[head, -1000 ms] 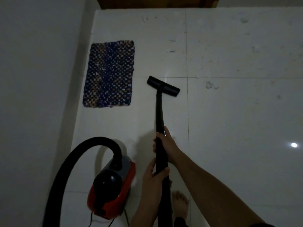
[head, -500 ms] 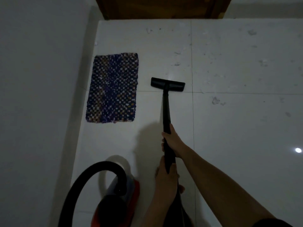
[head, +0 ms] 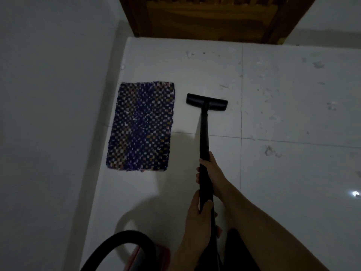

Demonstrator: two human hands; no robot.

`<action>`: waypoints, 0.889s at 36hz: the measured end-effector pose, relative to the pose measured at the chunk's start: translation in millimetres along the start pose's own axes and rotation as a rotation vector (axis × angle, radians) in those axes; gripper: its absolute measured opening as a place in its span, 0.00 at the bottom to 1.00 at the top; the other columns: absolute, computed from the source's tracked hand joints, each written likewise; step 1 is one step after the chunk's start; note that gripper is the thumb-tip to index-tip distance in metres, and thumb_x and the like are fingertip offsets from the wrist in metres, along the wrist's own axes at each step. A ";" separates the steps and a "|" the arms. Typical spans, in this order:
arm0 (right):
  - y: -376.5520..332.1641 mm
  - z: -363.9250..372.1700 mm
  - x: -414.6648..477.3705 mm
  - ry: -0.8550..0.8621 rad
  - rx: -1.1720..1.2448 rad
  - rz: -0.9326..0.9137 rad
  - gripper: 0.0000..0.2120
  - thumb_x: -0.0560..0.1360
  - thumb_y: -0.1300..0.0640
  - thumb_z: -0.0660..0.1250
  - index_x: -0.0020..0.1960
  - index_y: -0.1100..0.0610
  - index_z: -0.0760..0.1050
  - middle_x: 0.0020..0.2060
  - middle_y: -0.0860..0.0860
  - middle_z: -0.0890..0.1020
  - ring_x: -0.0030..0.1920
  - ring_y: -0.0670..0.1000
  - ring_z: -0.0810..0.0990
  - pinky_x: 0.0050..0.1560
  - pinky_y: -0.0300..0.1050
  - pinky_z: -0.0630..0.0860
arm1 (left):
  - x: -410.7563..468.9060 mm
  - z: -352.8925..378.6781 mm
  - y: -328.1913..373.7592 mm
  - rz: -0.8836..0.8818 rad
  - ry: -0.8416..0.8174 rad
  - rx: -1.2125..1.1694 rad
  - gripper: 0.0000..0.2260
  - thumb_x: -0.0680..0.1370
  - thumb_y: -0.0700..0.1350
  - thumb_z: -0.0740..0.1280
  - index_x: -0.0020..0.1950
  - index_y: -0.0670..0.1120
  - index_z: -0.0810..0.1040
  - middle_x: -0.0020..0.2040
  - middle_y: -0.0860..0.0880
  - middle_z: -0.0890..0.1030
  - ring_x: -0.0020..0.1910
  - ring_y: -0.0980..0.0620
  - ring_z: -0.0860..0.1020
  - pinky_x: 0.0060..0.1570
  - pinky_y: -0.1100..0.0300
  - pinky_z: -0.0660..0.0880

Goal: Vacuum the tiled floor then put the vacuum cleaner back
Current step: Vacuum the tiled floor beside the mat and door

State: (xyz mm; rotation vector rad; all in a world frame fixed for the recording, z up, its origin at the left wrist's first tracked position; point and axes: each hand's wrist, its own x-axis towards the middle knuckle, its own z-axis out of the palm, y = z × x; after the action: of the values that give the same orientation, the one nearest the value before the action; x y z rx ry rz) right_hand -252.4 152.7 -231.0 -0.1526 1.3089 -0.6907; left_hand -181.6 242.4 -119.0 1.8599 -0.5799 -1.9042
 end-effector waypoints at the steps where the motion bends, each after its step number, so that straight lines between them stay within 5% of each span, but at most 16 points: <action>1: -7.3 3.2 6.7 -0.002 0.007 0.007 0.20 0.80 0.61 0.60 0.64 0.40 0.64 0.33 0.55 0.70 0.25 0.50 0.70 0.24 0.40 0.72 | 5.6 0.1 8.7 -0.007 0.003 -0.008 0.17 0.82 0.44 0.57 0.71 0.53 0.64 0.49 0.40 0.80 0.31 0.55 0.74 0.27 0.67 0.72; 6: -53.9 22.7 45.2 -0.029 -0.023 0.018 0.19 0.81 0.61 0.58 0.66 0.42 0.63 0.31 0.54 0.68 0.23 0.51 0.67 0.23 0.39 0.70 | 43.2 0.8 55.2 -0.030 0.043 -0.054 0.13 0.82 0.45 0.57 0.59 0.63 0.68 0.40 0.46 0.78 0.27 0.51 0.75 0.28 0.60 0.75; 8: -75.3 31.1 64.1 -0.043 -0.047 0.021 0.20 0.81 0.61 0.57 0.66 0.40 0.62 0.30 0.54 0.67 0.22 0.50 0.67 0.22 0.39 0.69 | 60.0 1.3 76.4 -0.031 0.080 -0.052 0.13 0.81 0.46 0.58 0.61 0.64 0.68 0.50 0.42 0.80 0.39 0.42 0.81 0.40 0.53 0.80; 10: -97.3 39.1 84.2 -0.067 -0.075 0.026 0.21 0.81 0.61 0.57 0.68 0.40 0.61 0.30 0.54 0.67 0.22 0.50 0.67 0.22 0.39 0.69 | 80.0 2.8 95.6 -0.042 0.104 -0.040 0.19 0.81 0.48 0.59 0.71 0.58 0.63 0.65 0.37 0.75 0.60 0.32 0.75 0.60 0.40 0.74; 12: -119.1 46.5 101.7 -0.083 -0.122 0.029 0.21 0.81 0.61 0.57 0.69 0.40 0.61 0.31 0.54 0.67 0.22 0.50 0.67 0.23 0.40 0.70 | 100.4 5.7 112.8 -0.076 0.104 -0.059 0.23 0.80 0.49 0.60 0.74 0.55 0.59 0.69 0.37 0.71 0.66 0.31 0.69 0.66 0.37 0.67; 14: -140.8 52.5 115.8 -0.108 -0.154 0.023 0.21 0.81 0.61 0.57 0.70 0.43 0.62 0.31 0.53 0.67 0.24 0.49 0.67 0.23 0.39 0.71 | 117.7 9.3 131.5 -0.070 0.115 -0.095 0.22 0.80 0.48 0.60 0.73 0.56 0.60 0.66 0.37 0.73 0.62 0.33 0.74 0.62 0.39 0.71; 16: -159.7 57.2 128.0 -0.123 -0.185 0.028 0.22 0.81 0.62 0.56 0.70 0.42 0.61 0.30 0.53 0.66 0.25 0.50 0.67 0.23 0.39 0.70 | 134.5 12.2 144.2 -0.050 0.109 -0.128 0.17 0.81 0.47 0.59 0.69 0.59 0.63 0.55 0.38 0.79 0.42 0.42 0.81 0.46 0.49 0.78; 18: -176.2 62.2 138.0 -0.126 -0.236 0.040 0.25 0.81 0.61 0.56 0.71 0.38 0.58 0.30 0.53 0.66 0.26 0.51 0.66 0.23 0.40 0.70 | 147.6 13.8 155.2 -0.029 0.081 -0.164 0.14 0.81 0.46 0.58 0.66 0.59 0.65 0.43 0.43 0.78 0.29 0.52 0.76 0.33 0.57 0.75; 32: -217.5 130.4 174.3 -0.148 -0.424 0.156 0.34 0.82 0.59 0.57 0.75 0.36 0.41 0.34 0.54 0.70 0.31 0.52 0.70 0.29 0.46 0.74 | 174.3 -37.8 207.3 -0.070 0.114 -0.254 0.18 0.81 0.47 0.58 0.72 0.54 0.64 0.37 0.46 0.76 0.23 0.53 0.73 0.25 0.60 0.71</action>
State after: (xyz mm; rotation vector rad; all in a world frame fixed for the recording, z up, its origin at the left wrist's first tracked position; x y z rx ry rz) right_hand -198.8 -150.3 -235.8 -0.4324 1.2946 -0.2573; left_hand -146.6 -27.2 -147.5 1.8273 -0.2268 -1.8054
